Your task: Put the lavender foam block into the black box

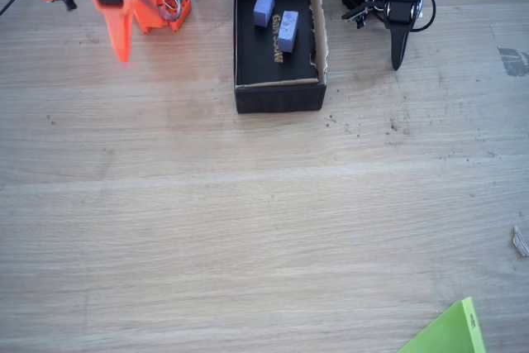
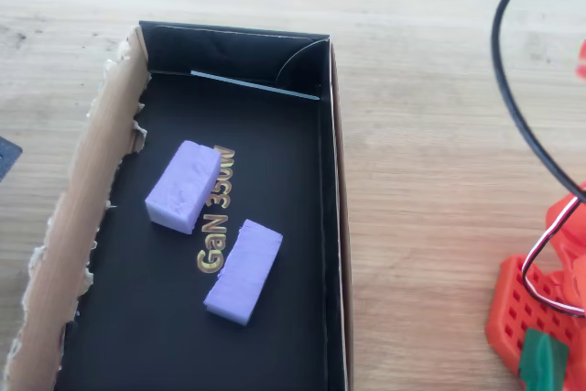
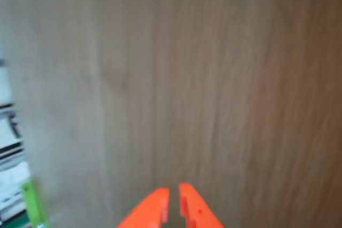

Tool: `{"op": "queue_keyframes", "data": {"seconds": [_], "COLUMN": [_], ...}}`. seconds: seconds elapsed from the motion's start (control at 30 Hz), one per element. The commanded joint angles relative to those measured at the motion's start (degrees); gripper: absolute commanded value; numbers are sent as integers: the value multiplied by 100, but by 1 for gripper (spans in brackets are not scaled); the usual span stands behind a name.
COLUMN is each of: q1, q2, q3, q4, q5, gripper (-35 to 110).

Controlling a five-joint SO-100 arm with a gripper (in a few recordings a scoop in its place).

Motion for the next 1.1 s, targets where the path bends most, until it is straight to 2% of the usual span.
{"op": "queue_keyframes", "data": {"seconds": [0.0,0.23,0.5,1.07], "q1": [-26,26,26,-448], "q2": [-62,97,97,97], "q3": [158,747,879,879], "q4": [-18,-149,-237,-237], "q5": [132,501,149,431], "gripper": [0,0,0,0]}}
